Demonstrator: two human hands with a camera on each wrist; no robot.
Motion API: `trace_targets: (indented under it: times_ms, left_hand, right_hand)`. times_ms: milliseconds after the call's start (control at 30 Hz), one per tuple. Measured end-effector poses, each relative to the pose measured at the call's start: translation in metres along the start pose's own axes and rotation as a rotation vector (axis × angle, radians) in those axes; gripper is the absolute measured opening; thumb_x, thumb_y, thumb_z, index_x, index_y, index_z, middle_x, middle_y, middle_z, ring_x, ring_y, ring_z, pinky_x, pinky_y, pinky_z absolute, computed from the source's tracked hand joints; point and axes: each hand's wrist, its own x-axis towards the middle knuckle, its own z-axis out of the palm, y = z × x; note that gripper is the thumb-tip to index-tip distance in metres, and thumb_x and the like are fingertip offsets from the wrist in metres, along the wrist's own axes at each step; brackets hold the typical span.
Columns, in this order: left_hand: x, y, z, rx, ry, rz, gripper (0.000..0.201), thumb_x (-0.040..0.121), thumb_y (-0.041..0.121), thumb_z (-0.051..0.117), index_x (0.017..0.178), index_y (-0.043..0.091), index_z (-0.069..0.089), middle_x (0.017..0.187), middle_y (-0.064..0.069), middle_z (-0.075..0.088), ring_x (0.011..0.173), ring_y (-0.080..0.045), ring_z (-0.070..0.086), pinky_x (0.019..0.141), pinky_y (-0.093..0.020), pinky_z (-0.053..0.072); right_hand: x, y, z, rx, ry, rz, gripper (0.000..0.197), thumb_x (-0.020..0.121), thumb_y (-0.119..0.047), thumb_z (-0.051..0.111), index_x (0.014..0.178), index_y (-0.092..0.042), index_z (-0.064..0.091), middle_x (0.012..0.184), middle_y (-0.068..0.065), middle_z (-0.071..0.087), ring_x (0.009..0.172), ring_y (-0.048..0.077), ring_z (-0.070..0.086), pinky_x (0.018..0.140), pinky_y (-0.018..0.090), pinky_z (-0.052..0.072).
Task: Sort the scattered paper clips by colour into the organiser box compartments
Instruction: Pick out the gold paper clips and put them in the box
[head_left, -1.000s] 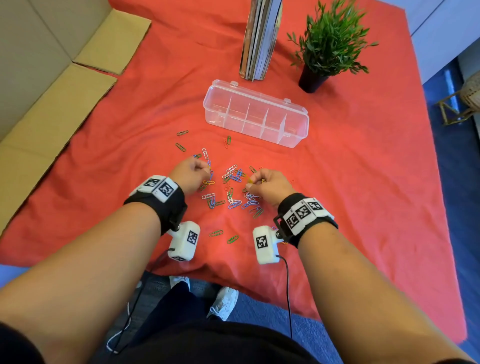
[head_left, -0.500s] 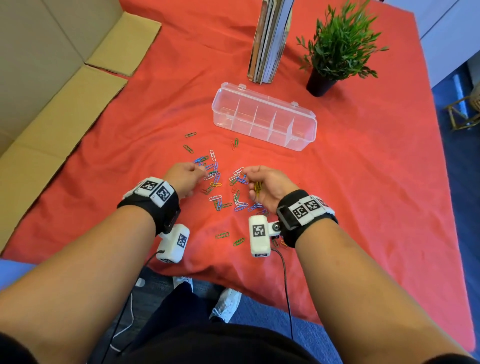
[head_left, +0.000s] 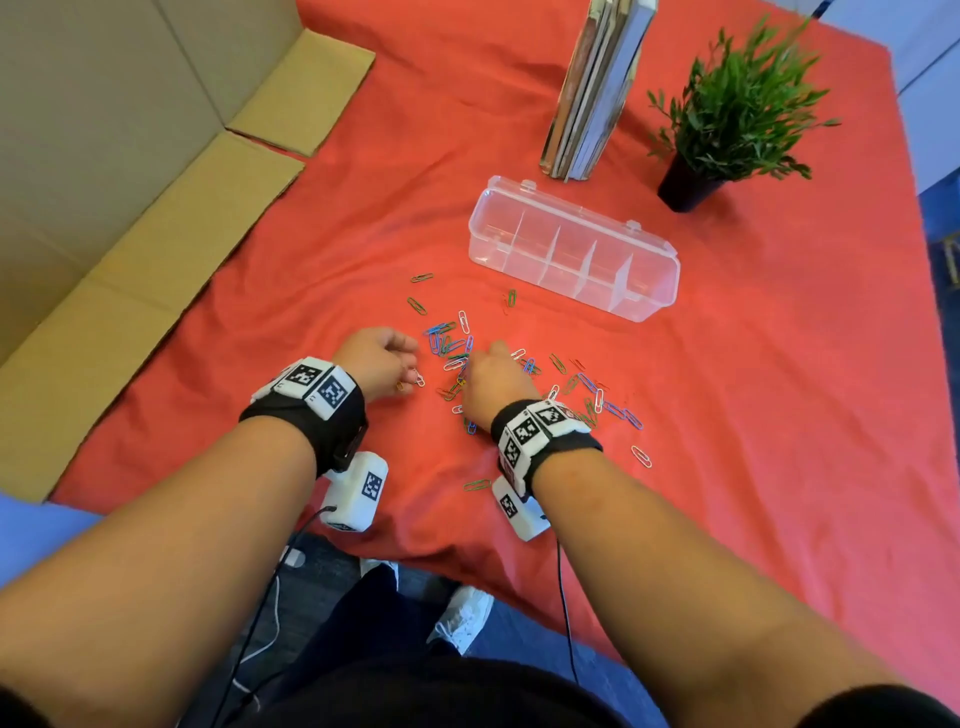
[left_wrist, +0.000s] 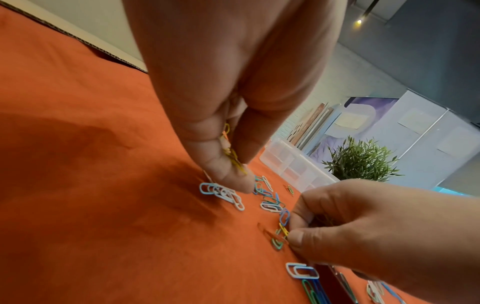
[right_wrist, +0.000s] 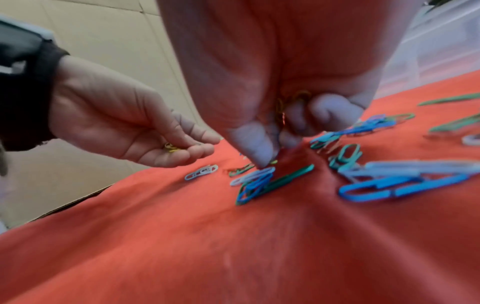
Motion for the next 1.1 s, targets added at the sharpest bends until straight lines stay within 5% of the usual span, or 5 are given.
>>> trace_targets:
  times_ms: [433,600,800,933,1100]
  left_hand:
    - [-0.015,0.025,0.045,-0.023,-0.197,-0.009,0.032,0.083,-0.021,0.039,0.088,0.009,0.051,0.071,-0.010,0.052,0.058,-0.017,0.052,0.048,-0.022,0.044]
    - [-0.015,0.048,0.060,-0.101,-0.234,-0.023,0.036,0.087,-0.017,0.025,0.077,0.012,0.045,0.070,-0.007,0.044,0.058,-0.016,0.042,0.054,-0.025,0.044]
    - [-0.008,0.086,0.056,-0.062,-0.193,0.127,0.033,0.085,-0.017,0.033,0.088,0.009,0.053,0.075,-0.004,0.051,0.062,-0.014,0.051,0.053,-0.022,0.052]
    - [-0.003,0.105,0.050,-0.053,-0.139,0.171,0.033,0.086,-0.015,0.036,0.080,0.012,0.053,0.073,-0.003,0.050,0.058,-0.012,0.047,0.046,-0.017,0.050]
    - [-0.005,0.083,0.065,0.057,-0.205,0.112,0.028,0.088,-0.007,0.042,0.076,0.015,0.054,0.064,-0.004,0.045,0.041,-0.006,0.045,0.040,-0.015,0.045]
  right_hand:
    - [-0.031,0.051,-0.023,0.153,-0.023,0.085,0.027,0.084,-0.007,0.048,0.112,-0.005,0.049,0.110,0.022,0.063,0.102,0.035,0.061,0.081,0.036,0.047]
    - [-0.030,0.079,-0.070,1.083,0.033,0.354,0.023,0.087,-0.006,0.048,0.066,-0.015,0.051,0.062,0.002,0.043,0.044,0.007,0.043,0.040,0.017,0.032]
    - [-0.038,0.110,-0.125,2.023,0.056,0.346,0.008,0.068,-0.011,0.044,0.071,-0.010,0.051,0.062,0.006,0.052,0.052,0.017,0.050,0.047,0.020,0.042]
    - [-0.039,0.118,-0.139,1.805,0.045,0.361,0.016,0.087,-0.008,0.042,0.081,-0.011,0.057,0.059,-0.001,0.047,0.042,0.008,0.037,0.041,0.015,0.030]
    - [-0.068,0.118,-0.107,0.804,-0.109,0.335,0.015,0.082,-0.020,0.062,0.067,-0.018,0.058,0.054,-0.001,0.038,0.039,0.011,0.031,0.040,0.016,0.021]
